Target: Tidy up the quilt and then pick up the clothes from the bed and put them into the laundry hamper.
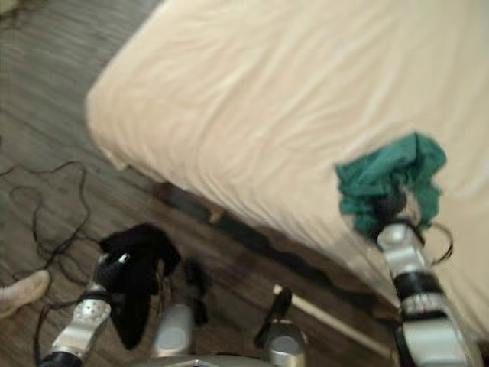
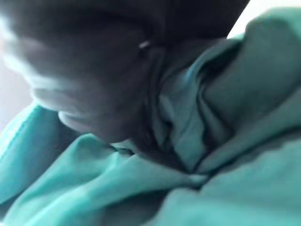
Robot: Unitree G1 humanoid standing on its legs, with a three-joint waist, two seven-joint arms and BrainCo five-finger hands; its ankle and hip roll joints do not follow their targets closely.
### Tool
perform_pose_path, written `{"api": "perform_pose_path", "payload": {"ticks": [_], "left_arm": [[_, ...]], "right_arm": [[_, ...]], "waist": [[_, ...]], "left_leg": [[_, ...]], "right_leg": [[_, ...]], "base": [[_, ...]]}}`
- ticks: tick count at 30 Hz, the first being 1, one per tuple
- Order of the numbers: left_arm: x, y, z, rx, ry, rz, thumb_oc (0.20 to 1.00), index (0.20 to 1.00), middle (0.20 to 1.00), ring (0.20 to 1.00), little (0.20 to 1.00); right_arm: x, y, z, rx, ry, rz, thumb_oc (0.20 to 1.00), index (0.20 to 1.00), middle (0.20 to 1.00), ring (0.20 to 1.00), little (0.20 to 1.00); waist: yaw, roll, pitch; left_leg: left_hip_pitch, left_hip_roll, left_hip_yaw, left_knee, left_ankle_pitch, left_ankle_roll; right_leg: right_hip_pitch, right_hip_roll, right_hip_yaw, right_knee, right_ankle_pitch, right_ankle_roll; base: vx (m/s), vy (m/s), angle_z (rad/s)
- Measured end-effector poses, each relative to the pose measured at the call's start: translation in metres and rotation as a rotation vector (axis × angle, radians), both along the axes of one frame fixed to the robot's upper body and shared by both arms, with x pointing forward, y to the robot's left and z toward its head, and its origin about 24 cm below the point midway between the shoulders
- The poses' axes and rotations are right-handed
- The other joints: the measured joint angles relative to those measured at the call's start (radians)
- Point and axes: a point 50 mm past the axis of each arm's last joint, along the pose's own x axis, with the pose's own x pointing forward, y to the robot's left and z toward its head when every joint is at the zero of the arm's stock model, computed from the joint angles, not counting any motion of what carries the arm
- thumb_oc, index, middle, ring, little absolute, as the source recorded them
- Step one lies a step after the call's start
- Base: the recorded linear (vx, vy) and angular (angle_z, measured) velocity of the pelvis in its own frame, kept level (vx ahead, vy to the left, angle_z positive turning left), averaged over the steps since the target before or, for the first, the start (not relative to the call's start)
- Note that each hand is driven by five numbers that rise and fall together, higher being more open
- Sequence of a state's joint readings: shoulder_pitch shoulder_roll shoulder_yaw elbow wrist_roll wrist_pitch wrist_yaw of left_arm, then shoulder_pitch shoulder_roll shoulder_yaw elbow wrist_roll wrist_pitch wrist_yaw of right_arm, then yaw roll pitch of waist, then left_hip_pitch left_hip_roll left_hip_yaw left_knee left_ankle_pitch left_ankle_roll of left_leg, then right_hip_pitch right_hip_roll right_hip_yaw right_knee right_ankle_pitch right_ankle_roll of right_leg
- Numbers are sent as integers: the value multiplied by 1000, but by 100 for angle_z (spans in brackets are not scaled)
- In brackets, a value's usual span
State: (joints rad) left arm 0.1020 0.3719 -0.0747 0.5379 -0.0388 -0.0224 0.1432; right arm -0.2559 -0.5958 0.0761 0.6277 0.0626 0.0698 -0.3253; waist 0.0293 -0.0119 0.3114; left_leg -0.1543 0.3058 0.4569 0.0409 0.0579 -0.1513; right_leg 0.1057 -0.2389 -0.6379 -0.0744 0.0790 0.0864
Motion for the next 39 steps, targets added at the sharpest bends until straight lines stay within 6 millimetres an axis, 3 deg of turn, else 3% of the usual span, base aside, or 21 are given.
{"api": "perform_pose_path", "payload": {"ticks": [2, 3, 4, 5, 8, 10, 12, 14, 15, 18, 19, 20, 22, 23, 25, 26, 27, 30, 31, 34, 39], "left_arm": [[-4, -7, -6, -46, 9, 27, 200, 200, 200, 200, 200], [-4, -28, -12, -126, -2, 49, 200, 200, 200, 200, 200], [-4, -39, -14, -154, -4, 39, 200, 200, 200, 200, 200], [1, -42, -10, -158, -23, 17, 200, 200, 200, 200, 200], [9, -38, 2, -164, -78, 19, 200, 200, 200, 200, 200], [12, -33, 8, -152, -101, 14, 200, 200, 200, 200, 200], [14, -38, 10, -173, -126, 15, 200, 200, 200, 200, 200], [20, -43, 17, -187, -181, 17, 200, 200, 200, 200, 200], [28, -40, 23, -194, -213, 41, 200, 200, 200, 200, 200], [29, -31, 24, -188, -211, 78, 200, 200, 200, 200, 200], [24, -30, 18, -186, -182, 83, 200, 200, 200, 200, 200], [22, -26, 15, -167, -156, 81, 200, 200, 200, 200, 200], [5, -15, -2, -122, -53, 97, 200, 200, 200, 200, 200], [-3, -16, -6, -127, -33, 106, 200, 200, 200, 200, 200], [-5, -23, -17, -167, 0, 151, 200, 200, 200, 200, 200], [-5, -26, -19, -174, 9, 159, 200, 200, 200, 200, 200], [-9, -24, -21, -174, 13, 180, 200, 200, 200, 200, 200], [-24, -25, -27, -187, 46, 192, 200, 200, 200, 200, 200], [-28, -26, -23, -198, 22, 179, 200, 200, 200, 200, 200], [-31, -29, -47, -169, 192, 167, 200, 200, 200, 200, 200], [-38, -35, -54, -173, 244, 145, 200, 200, 200, 200, 200]], "right_arm": [[-17, 8, -7, 109, -54, 12, 200, 200, 200, 200, 200], [-36, 10, -16, 170, -58, 10, 200, 200, 200, 200, 200], [-47, 11, -23, 201, -55, 1, 200, 200, 200, 200, 200], [-55, 27, -37, 276, -45, -2, 200, 200, 200, 200, 200], [-49, 76, -34, 376, -62, 210, 200, 200, 200, 200, 200], [-47, 109, -27, 435, -81, 358, 200, 200, 200, 200, 200], [-57, 121, -21, 441, -84, 444, 200, 200, 200, 200, 200], [-74, 119, -19, 391, -67, 495, 200, 200, 200, 200, 200], [-75, 110, -24, 363, -63, 456, 200, 200, 200, 200, 200], [-74, 87, -45, 357, -3, 311, 200, 200, 200, 200, 200], [-76, 81, -51, 348, 14, 264, 200, 200, 200, 200, 200], [-79, 80, -57, 354, 35, 232, 200, 200, 200, 200, 200], [-98, 80, -85, 393, 137, 125, 200, 200, 200, 200, 200], [-102, 76, -87, 380, 149, 118, 200, 200, 200, 200, 200], [-106, 62, -97, 350, 197, 48, 200, 200, 200, 200, 200], [-109, 60, -102, 350, 230, 27, 200, 200, 200, 200, 200], [-107, 61, -103, 351, 239, 27, 200, 200, 200, 200, 200], [-105, 57, -102, 344, 236, 8, 200, 200, 200, 200, 200], [-111, 53, -101, 312, 251, 8, 200, 200, 200, 200, 200], [-117, 61, -128, 200, 502, 99, 200, 200, 200, 200, 200], [-118, 78, -135, 200, 554, 174, 200, 200, 200, 200, 200]], "waist": [[-25, 22, -32], [-39, 78, -66], [-46, 104, -89], [-59, 76, -106], [-47, 45, -133], [-7, 20, -144], [-1, 40, -152], [-8, 81, -176], [-14, 87, -172], [-42, 89, -142], [-55, 105, -123], [-64, 78, -115], [-50, -45, -117], [-52, -32, -114], [-61, 64, -95], [-52, 62, -97], [-24, 45, -105], [-41, 53, -106], [-51, 18, -141], [-52, 13, -139], [-49, 19, -126]], "left_leg": [[9, 22, -6, 53, 18, 15], [15, 6, -6, 67, 62, 83], [21, -9, -2, 47, 44, 66], [16, -71, -56, 29, 54, 99], [-38, -154, -145, -3, 48, 130], [-58, -188, -82, 19, 8, 116], [-60, -206, -64, -14, -12, 126], [-60, -206, -132, -42, 20, 244], [-97, -223, -268, -24, 125, 215], [-101, -237, -438, -100, 138, 255], [-86, -216, -439, -131, 99, 255], [-81, -230, -434, -118, 64, 235], [-42, -339, -404, 87, 58, 178], [11, -345, -423, 75, 42, 167], [139, -253, -476, -78, 39, 187], [151, -249, -472, -102, 50, 179], [159, -261, -451, -119, 55, 166], [172, -242, -454, -121, 54, 146], [173, -287, -451, -123, 33, 128], [197, -284, -445, -123, 34, 130], [189, -266, -432, -120, 35, 125]], "right_leg": [[47, -33, -51, -1, 8, 15], [86, -47, -97, 41, 9, 32], [106, -55, -124, 68, 7, 34], [94, -128, -125, 154, -26, 39], [58, -135, -126, 90, -74, 25], [93, -153, -156, 101, 3, 40], [151, -149, -194, 163, 26, 36], [150, -149, -31, 351, -56, 46], [131, 7, 280, 302, -219, 49], [-19, 211, 623, 267, -354, -36], [-75, 257, 628, 295, -347, -55], [-82, 243, 621, 268, -305, -72], [12, 153, 552, 201, -267, -85], [21, 166, 527, 213, -255, -70], [-52, 231, 518, 404, -292, -44], [-77, 220, 520, 424, -327, -28], [-105, 151, 534, 270, -268, 12], [-10, 177, 506, 108, -160, -24], [43, 137, 510, -12, -96, 6], [65, 147, 511, -12, -97, 5], [47, 164, 528, -13, -105, 5]], "base": [[-126, 216, 79], [-67, 226, 129], [-13, 263, 172], [3, 310, 136], [60, 200, 114], [203, 112, 149], [219, 174, 265], [381, 331, 349], [414, 212, 260], [313, 77, 254], [193, -22, 177], [124, -15, 153], [117, -67, 101], [173, -66, 58], [141, -17, 46], [134, -10, 6], [159, 8, -13], [101, 12, -8], [76, -13, -5], [51, -67, 2], [-24, -110, -11]]}}
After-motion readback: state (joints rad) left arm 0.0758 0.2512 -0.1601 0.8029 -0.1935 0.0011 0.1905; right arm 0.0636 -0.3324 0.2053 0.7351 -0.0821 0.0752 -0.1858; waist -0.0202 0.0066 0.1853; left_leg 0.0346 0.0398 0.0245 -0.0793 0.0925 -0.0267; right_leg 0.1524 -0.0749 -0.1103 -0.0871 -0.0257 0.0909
